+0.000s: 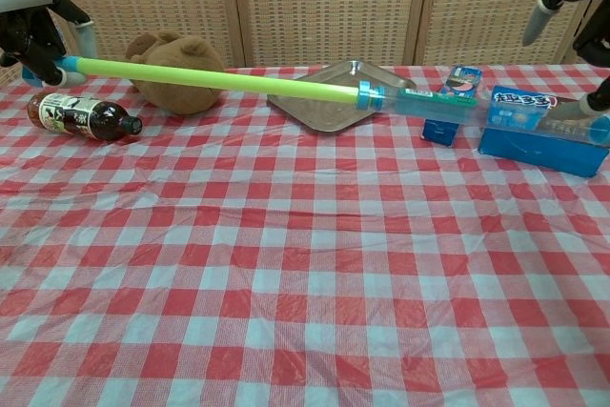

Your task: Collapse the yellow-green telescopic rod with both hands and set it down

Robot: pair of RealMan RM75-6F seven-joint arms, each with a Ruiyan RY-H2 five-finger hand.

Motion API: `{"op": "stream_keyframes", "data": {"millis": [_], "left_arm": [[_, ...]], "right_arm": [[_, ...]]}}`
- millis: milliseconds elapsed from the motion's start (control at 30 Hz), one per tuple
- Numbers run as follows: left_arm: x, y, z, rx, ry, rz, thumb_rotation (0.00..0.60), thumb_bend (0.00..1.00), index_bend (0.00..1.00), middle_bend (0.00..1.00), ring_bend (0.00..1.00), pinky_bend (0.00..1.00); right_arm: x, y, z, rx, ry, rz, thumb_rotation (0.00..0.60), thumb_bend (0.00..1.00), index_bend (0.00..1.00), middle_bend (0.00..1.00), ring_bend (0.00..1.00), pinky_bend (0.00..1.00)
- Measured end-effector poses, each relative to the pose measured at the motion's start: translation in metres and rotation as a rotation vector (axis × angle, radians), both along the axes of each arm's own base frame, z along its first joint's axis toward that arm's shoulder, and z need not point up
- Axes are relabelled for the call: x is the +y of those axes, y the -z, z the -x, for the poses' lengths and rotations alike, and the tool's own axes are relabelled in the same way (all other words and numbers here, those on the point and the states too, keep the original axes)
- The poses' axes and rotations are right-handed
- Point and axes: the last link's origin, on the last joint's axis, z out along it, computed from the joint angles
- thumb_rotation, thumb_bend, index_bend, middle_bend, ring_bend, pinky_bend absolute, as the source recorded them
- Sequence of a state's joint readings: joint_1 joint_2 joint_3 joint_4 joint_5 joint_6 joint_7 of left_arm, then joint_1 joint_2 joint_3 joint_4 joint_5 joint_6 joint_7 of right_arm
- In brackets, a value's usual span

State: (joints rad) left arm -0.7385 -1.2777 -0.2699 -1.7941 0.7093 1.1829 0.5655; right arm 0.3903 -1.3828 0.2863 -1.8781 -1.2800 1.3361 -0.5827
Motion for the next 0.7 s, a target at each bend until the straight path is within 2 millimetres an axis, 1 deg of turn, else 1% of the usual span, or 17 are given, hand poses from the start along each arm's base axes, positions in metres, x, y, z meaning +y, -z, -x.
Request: {"op": "stream_keyframes", "data": {"millis": [167,367,567,700], "left_arm": [[-0.002,-0.001,-0.005,-0.009,0.009,0.001,0.6,0.57,0.87,0.91,0.85,0.73],[-0.003,-0.003,-0.011,-0.019,0.014,-0.002,0.6,0.57,0.87,0.91,0.85,0.73],[-0.006,-0.005,-0.014,-0.018,0.018,0.002,0.6,0.57,0.87,0.91,0.85,0.73],[-0.006,-0.008,-0.013,-0.018,0.014,-0.003,0.6,0.57,0.87,0.91,0.85,0.73]], "right_arm": [[-0.003,0.004,0.0,0.009,0.033,-0.018,0.6,0.22,0.42,1.0,1.0,0.64],[-0.006,0.007,0.005,0.015,0.076,-0.031,0.6,0.23,0.43,1.0,1.0,0.64],[-0.013,0.009,0.015,0.041,0.117,-0.021,0.6,0.23,0.43,1.0,1.0,0.64],[-0.017,0.007,0.021,0.058,0.135,0.008,0.6,0.23,0.43,1.0,1.0,0.64]]}}
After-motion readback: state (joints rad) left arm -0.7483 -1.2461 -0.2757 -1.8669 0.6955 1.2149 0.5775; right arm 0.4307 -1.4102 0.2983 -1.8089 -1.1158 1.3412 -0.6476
